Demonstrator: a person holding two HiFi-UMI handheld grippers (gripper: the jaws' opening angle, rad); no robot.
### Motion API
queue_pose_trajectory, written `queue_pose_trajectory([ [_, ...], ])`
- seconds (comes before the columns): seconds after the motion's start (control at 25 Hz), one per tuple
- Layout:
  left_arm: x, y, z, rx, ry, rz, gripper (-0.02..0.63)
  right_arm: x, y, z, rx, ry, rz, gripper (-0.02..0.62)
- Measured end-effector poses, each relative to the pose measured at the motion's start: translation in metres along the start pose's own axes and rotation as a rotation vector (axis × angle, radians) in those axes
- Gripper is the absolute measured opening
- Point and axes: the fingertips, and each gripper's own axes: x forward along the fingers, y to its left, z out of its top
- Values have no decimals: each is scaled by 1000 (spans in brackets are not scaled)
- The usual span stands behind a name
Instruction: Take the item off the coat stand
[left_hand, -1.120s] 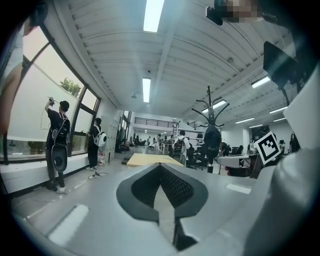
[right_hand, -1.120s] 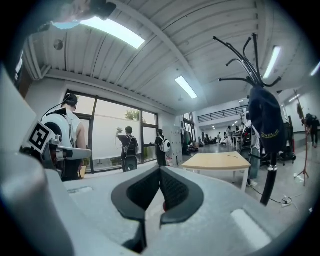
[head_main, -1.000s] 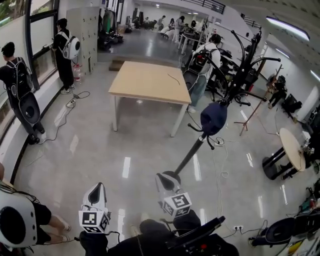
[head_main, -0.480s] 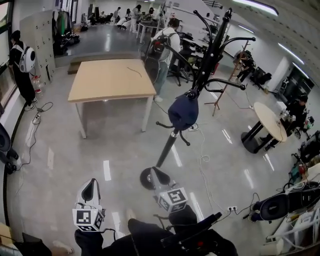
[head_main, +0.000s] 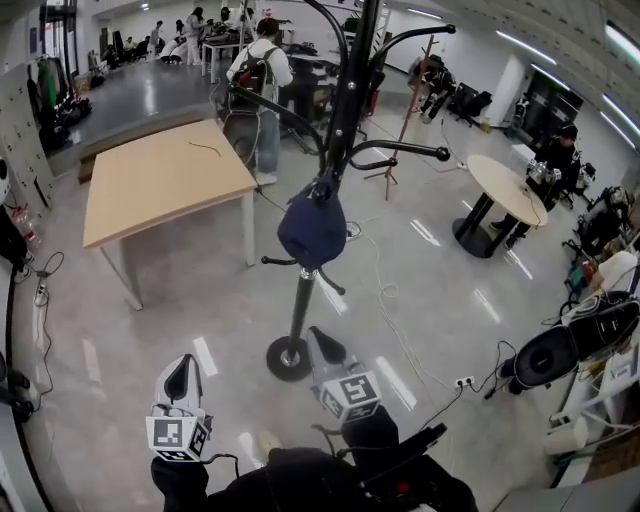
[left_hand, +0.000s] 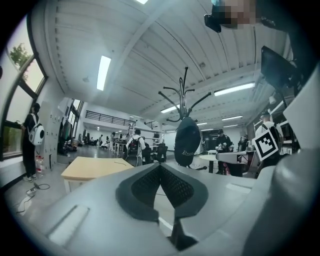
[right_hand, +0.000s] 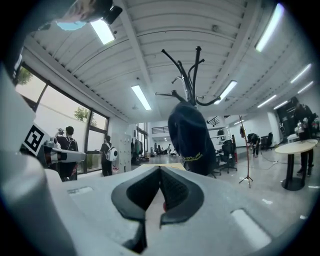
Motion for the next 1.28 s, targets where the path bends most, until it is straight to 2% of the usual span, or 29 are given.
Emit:
queue_pose_trajectory([
  [0.36, 73, -31, -2, 9, 20, -151, 4, -8, -61, 4, 17, -17, -161, 2],
  [0.68, 107, -74, 3, 27, 36, -265, 3, -33, -98, 16, 22, -37, -253, 2],
  [1.0, 111, -69, -7, 24, 39, -298, 3, -29, -90, 10, 7, -39, -268, 2],
  [1.28, 111, -50, -2, 18, 41, -285, 3, -12, -76, 20, -6, -47, -244, 2],
])
